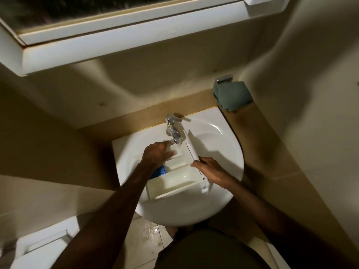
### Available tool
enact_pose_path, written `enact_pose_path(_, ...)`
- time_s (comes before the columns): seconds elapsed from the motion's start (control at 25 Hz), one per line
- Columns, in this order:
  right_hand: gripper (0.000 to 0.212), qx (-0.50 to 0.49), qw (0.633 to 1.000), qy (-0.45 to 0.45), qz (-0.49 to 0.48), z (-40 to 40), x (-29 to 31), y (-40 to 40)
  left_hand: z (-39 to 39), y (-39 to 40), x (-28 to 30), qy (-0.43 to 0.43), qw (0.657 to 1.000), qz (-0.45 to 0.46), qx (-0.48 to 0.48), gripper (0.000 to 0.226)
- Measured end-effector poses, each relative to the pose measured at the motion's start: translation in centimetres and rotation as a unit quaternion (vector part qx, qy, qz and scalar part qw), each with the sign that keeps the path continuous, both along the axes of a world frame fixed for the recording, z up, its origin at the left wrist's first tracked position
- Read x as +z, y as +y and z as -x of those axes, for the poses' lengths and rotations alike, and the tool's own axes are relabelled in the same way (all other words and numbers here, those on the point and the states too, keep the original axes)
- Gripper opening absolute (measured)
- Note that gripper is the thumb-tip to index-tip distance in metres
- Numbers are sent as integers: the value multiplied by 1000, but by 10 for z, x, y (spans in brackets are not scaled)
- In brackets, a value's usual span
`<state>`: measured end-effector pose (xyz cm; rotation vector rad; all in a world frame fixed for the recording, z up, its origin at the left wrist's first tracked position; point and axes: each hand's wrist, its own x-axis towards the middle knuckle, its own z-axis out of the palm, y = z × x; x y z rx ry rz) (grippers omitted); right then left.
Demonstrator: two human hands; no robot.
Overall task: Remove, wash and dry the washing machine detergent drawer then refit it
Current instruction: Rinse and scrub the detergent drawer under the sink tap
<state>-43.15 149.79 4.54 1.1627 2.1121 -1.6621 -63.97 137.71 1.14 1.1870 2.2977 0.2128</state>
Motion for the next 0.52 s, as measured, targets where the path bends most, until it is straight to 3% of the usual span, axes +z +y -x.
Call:
enact_pose_path(0.08, 28, 1, 1000, -7, -16, 3, 3, -1, 2, 11, -8, 34, 999, 20, -8, 48)
enact_pose_path(0.28, 22, -10, 999, -13, -42, 1, 8, 3, -1, 19, -21, 127, 991, -29, -19, 52)
enact_pose_path(0.4, 23, -8, 999, -11, -46, -1, 9, 6, 0, 20, -21, 117, 991, -65, -23, 56)
enact_pose_path(0.52, 24, -19, 999, -14, -44, -1, 8, 5, 2, 22, -16, 78, 996, -38, -29, 44)
